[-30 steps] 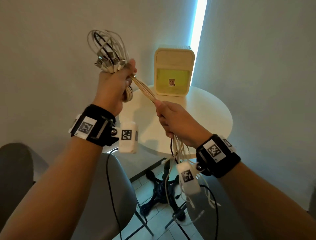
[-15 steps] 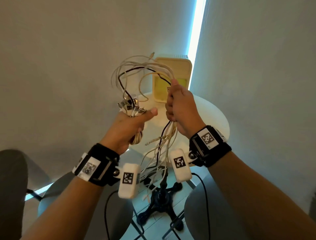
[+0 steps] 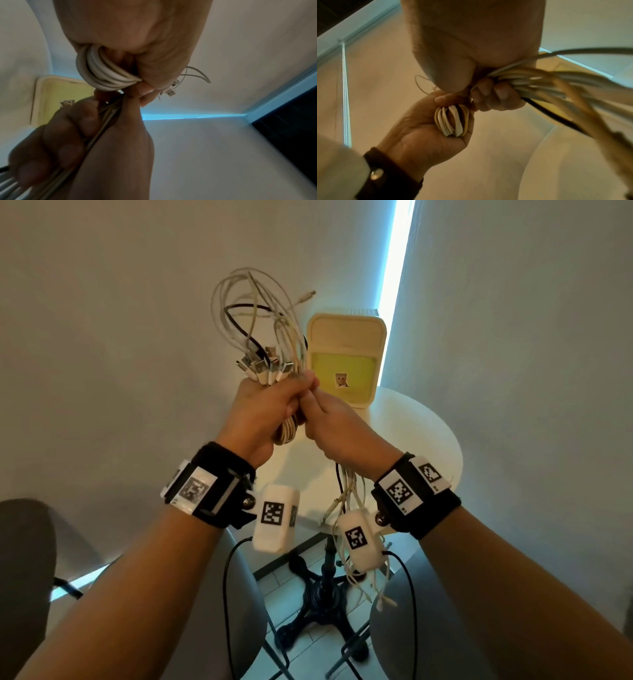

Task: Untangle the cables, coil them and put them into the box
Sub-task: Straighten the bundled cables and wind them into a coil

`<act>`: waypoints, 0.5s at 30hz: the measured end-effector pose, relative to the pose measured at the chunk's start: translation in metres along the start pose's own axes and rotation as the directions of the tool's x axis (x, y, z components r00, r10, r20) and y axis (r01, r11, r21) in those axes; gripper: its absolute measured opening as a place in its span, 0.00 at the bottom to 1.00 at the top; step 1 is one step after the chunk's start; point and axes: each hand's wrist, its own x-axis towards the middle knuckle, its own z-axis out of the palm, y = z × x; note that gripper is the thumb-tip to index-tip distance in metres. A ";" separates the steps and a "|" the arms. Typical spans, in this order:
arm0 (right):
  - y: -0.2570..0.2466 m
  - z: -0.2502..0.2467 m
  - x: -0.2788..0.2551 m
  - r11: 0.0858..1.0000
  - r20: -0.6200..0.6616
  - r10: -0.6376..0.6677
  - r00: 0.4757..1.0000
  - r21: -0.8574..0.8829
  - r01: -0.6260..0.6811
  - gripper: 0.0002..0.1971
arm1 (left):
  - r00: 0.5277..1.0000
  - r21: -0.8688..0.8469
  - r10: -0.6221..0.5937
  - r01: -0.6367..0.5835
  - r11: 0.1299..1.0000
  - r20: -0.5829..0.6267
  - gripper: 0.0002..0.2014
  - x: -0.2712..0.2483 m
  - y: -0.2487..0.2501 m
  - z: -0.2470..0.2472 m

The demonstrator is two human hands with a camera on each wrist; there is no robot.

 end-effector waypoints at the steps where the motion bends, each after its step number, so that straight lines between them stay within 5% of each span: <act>1: -0.001 -0.002 -0.001 0.995 0.010 0.033 0.999 0.093 -0.034 0.19 | 1.000 -0.019 0.012 -0.012 1.000 0.003 0.08 0.001 0.001 0.001; 6: 0.003 -0.008 -0.012 0.861 0.046 0.095 0.994 0.498 -0.106 0.17 | 0.988 0.065 0.119 -0.126 0.990 0.100 0.03 0.006 0.013 0.011; 8: 0.013 -0.008 -0.019 0.821 0.040 0.099 0.994 0.562 -0.105 0.16 | 0.989 0.049 0.142 -0.143 0.988 0.038 0.05 0.014 0.022 0.011; 15: 0.026 -0.005 -0.033 0.883 0.062 0.158 0.985 0.438 -0.169 0.10 | 0.986 0.049 0.167 -0.167 0.985 0.006 0.03 0.029 0.034 0.012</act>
